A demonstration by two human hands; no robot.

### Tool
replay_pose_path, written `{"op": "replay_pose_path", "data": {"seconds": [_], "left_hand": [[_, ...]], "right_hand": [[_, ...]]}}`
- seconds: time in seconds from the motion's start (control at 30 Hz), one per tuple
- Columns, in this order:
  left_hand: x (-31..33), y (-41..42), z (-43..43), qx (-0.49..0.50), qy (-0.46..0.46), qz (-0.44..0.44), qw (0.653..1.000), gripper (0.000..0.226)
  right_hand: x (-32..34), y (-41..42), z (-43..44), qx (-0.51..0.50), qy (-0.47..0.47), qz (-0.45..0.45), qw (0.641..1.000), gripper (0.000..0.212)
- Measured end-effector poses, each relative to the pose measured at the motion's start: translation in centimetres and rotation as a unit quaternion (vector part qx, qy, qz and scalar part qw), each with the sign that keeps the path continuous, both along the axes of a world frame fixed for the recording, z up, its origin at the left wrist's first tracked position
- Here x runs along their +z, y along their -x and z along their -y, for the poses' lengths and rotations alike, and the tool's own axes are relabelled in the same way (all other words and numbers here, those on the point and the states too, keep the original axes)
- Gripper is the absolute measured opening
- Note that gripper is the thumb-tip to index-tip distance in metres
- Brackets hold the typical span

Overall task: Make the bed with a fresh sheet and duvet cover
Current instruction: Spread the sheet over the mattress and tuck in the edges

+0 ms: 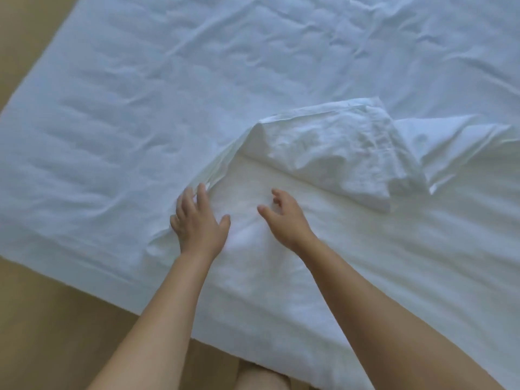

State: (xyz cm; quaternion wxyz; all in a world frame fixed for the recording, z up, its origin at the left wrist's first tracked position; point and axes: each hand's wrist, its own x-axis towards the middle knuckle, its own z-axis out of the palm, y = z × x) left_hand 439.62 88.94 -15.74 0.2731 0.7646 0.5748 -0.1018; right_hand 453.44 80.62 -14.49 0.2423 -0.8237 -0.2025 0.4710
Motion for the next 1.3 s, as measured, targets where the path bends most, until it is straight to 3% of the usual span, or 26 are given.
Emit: {"op": "replay_pose_path", "data": {"seconds": [0.1, 0.2, 0.27, 0.37, 0.47, 0.53, 0.57, 0.67, 0.73, 0.77, 0.83, 0.9, 0.93, 1.03, 1.17, 1.3], "left_hand": [[-0.5, -5.2, -0.9, -0.081, -0.027, 0.042, 0.995, 0.098], [-0.2, -12.0, -2.2, -0.209, -0.062, 0.055, 0.974, 0.112], [0.2, -16.3, -3.1, -0.288, -0.095, 0.051, 0.952, 0.120], [-0.4, -20.9, -4.6, -0.368, -0.113, -0.012, 0.923, 0.133], [-1.2, -23.0, -5.9, -0.325, 0.017, -0.042, 0.945, 0.144], [-1.3, -23.9, -5.9, -0.334, 0.043, -0.017, 0.941, 0.139], [-1.2, -24.2, -5.7, -0.350, 0.049, 0.009, 0.936, 0.128], [-0.2, -24.0, -5.9, -0.377, 0.050, 0.117, 0.917, 0.052], [1.3, -23.3, -7.8, -0.313, 0.079, 0.202, 0.925, 0.030], [2.2, -23.0, -9.4, -0.251, 0.083, 0.253, 0.931, 0.028], [3.7, -22.9, -13.5, -0.127, 0.034, 0.315, 0.940, 0.031], [3.6, -23.1, -16.7, -0.042, -0.047, 0.231, 0.971, 0.049], [3.4, -22.9, -17.5, -0.022, -0.070, 0.155, 0.985, 0.060], [1.2, -21.4, -14.4, -0.132, -0.070, 0.018, 0.989, 0.072], [-3.6, -16.7, -2.5, -0.277, -0.128, 0.093, 0.948, 0.077], [-3.7, -12.8, 10.1, -0.339, -0.044, 0.117, 0.932, 0.060]], "right_hand": [[0.6, -4.8, 3.7, -0.227, -0.007, 0.038, 0.973, 0.058], [0.9, -9.8, 5.0, -0.482, -0.037, -0.072, 0.872, 0.066], [0.6, -12.6, 5.0, -0.584, -0.040, -0.157, 0.796, 0.083], [0.2, -15.6, 3.4, -0.678, -0.049, -0.203, 0.705, 0.101], [-0.2, -17.1, 1.2, -0.708, -0.033, -0.197, 0.677, 0.100], [-1.8, -18.2, 0.7, -0.717, -0.048, -0.189, 0.669, 0.090], [-2.3, -18.4, 0.5, -0.709, -0.056, -0.172, 0.682, 0.083], [-1.2, -18.8, -1.7, -0.710, -0.131, -0.056, 0.689, 0.051], [0.3, -19.8, -4.7, -0.657, -0.189, 0.055, 0.728, 0.052], [1.4, -20.3, -6.6, -0.612, -0.219, 0.081, 0.755, 0.053], [3.6, -21.2, -10.6, -0.491, -0.266, 0.027, 0.829, 0.062], [5.4, -21.4, -13.2, -0.322, -0.240, -0.066, 0.913, 0.074], [5.8, -21.1, -14.1, -0.264, -0.222, -0.095, 0.934, 0.075], [4.7, -19.1, -13.3, -0.240, -0.174, -0.104, 0.949, 0.077], [0.6, -14.9, -3.7, -0.142, -0.045, -0.002, 0.989, 0.066], [-1.3, -12.8, 9.3, 0.004, 0.095, 0.187, 0.978, 0.056]]}}
